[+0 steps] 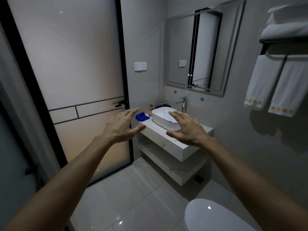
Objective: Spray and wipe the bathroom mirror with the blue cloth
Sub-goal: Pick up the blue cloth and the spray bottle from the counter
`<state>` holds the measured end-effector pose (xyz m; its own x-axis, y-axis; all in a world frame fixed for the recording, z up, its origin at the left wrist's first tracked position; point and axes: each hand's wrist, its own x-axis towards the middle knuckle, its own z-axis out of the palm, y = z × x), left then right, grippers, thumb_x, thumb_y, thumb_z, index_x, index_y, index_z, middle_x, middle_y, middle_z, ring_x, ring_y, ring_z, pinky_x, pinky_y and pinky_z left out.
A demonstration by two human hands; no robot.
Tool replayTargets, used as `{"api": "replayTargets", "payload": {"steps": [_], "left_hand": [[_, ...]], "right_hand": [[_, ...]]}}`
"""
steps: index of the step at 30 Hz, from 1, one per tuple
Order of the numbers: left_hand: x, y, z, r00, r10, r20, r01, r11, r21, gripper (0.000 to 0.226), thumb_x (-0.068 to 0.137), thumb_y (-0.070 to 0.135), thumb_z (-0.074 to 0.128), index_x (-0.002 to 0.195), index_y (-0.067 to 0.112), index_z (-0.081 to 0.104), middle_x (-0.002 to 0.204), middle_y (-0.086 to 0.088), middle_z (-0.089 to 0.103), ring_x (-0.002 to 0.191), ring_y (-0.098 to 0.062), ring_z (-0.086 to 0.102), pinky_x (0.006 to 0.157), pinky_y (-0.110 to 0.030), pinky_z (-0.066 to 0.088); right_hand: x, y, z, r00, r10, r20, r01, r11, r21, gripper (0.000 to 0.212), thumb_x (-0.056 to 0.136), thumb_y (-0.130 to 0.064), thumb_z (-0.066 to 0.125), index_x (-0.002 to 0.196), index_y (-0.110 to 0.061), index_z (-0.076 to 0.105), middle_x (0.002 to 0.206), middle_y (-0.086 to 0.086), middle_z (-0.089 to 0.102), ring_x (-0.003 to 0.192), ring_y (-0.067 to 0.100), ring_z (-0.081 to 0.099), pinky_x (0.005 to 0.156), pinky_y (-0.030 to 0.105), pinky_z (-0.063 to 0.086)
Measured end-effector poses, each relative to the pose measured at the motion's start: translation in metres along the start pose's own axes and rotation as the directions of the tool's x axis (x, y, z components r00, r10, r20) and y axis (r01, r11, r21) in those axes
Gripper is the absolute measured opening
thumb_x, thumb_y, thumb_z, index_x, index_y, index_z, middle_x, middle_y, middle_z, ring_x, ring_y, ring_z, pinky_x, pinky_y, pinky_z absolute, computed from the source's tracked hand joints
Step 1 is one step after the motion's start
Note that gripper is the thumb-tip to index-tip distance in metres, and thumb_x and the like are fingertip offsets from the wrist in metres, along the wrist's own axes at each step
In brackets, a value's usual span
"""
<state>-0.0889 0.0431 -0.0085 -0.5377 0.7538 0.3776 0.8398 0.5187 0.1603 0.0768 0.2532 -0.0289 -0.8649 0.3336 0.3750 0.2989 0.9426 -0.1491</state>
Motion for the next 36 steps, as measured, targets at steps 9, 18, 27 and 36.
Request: {"api": "replayTargets", "payload": {"steps": [9,18,27,36], "left_hand": [[0.064,-0.028,0.024,1.0,-0.021,0.017,0.022,0.998,-0.052,0.081,0.091,0.062,0.051,0.157,0.027,0.019,0.162,-0.003,0.029,0.146,-0.025,0.032,0.112,-0.053,0.037],[0.138,-0.048,0.058,1.0,-0.017,0.005,0.018,0.995,-0.101,0.079,0.092,0.059,0.054,0.156,0.028,0.02,0.162,-0.003,0.029,0.144,-0.025,0.034,0.109,-0.05,0.041],[0.236,-0.065,0.1,0.998,-0.058,0.002,0.058,0.989,-0.133,0.079,0.092,0.054,0.057,0.156,0.025,0.022,0.161,-0.003,0.031,0.144,-0.025,0.035,0.111,-0.052,0.038],[0.311,-0.085,0.141,0.987,-0.146,0.071,0.154,0.978,-0.142,0.077,0.094,0.051,0.056,0.157,0.023,0.022,0.162,-0.004,0.028,0.148,-0.023,0.028,0.115,-0.051,0.033]], "right_hand": [[0.059,0.023,0.028,0.999,0.034,-0.008,-0.034,0.999,-0.006,0.081,0.091,-0.061,0.054,0.156,-0.03,0.017,0.162,-0.002,0.021,0.144,0.023,0.028,0.113,0.05,0.031],[0.137,0.052,0.071,1.0,0.022,-0.014,-0.022,0.999,0.027,0.079,0.091,-0.059,0.054,0.156,-0.03,0.019,0.162,-0.001,0.022,0.145,0.022,0.025,0.114,0.049,0.029],[0.239,0.116,0.111,1.0,-0.027,-0.017,0.027,0.998,0.056,0.08,0.09,-0.059,0.055,0.155,-0.032,0.018,0.162,-0.003,0.022,0.145,0.022,0.026,0.112,0.051,0.03],[0.334,0.156,0.155,0.996,-0.086,0.023,0.084,0.993,0.087,0.078,0.091,-0.059,0.053,0.155,-0.031,0.019,0.162,-0.004,0.021,0.146,0.021,0.024,0.114,0.048,0.03]]}}
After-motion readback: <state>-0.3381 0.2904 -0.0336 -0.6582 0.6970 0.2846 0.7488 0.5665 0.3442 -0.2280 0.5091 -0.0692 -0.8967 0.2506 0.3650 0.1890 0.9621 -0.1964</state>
